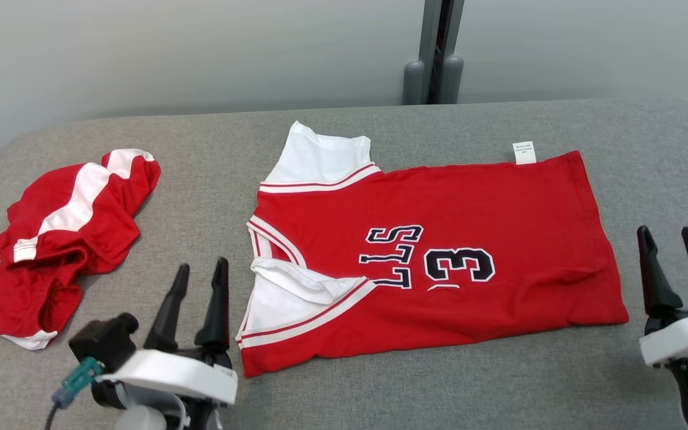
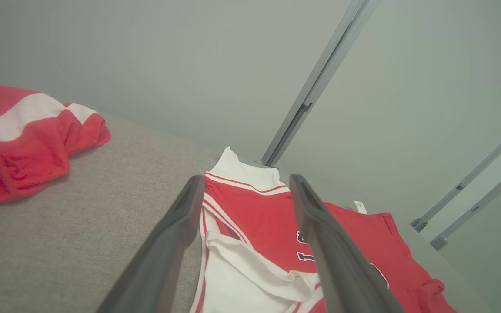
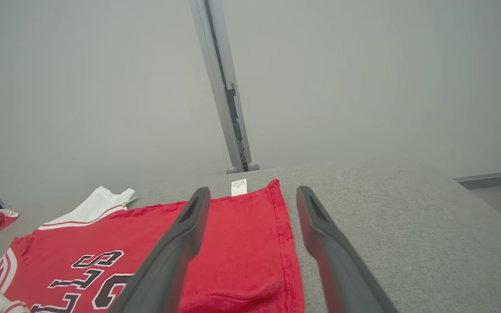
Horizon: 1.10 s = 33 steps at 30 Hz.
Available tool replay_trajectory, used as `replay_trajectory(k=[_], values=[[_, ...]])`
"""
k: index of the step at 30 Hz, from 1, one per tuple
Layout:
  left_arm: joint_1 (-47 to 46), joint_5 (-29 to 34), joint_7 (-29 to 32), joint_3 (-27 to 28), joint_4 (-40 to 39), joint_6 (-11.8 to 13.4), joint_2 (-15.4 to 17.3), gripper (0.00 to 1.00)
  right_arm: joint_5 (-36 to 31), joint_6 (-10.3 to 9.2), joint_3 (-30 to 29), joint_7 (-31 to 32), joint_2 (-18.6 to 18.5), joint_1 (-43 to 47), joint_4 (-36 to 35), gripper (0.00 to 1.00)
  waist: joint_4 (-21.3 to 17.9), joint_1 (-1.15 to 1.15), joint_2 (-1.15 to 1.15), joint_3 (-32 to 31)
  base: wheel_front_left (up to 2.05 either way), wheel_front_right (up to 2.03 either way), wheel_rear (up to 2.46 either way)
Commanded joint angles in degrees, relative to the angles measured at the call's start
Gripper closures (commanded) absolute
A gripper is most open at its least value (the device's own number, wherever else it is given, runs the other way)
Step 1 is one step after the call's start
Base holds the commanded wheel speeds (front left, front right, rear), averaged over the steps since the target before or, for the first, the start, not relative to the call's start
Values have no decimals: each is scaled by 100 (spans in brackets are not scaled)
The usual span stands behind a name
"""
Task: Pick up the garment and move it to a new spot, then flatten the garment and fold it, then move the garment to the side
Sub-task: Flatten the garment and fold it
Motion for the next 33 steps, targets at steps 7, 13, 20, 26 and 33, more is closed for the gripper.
replay_trajectory(k=[7,13,20,26,33], values=[[255,388,3,11,515,-185,-296,0,-499,0,-571,-28,553,526,-430,0,3,0,0,-16,0,0,0],[167,504,36,-176,1143,-88,-373,0,-610,0,-696,-28,655,593,-510,0,-31,0,0,11,0,0,0],[4,343,411,-284,1718,-4,-428,0,-646,0,-671,-28,692,563,-490,0,-128,0,0,59,0,0,0],[-146,377,685,-308,2155,318,-428,0,-671,0,-674,-29,674,516,-458,0,-206,0,0,135,0,0,0],[-181,275,991,-356,2502,447,-455,0,-661,0,-697,-29,681,504,-408,0,-250,0,0,177,0,0,0]])
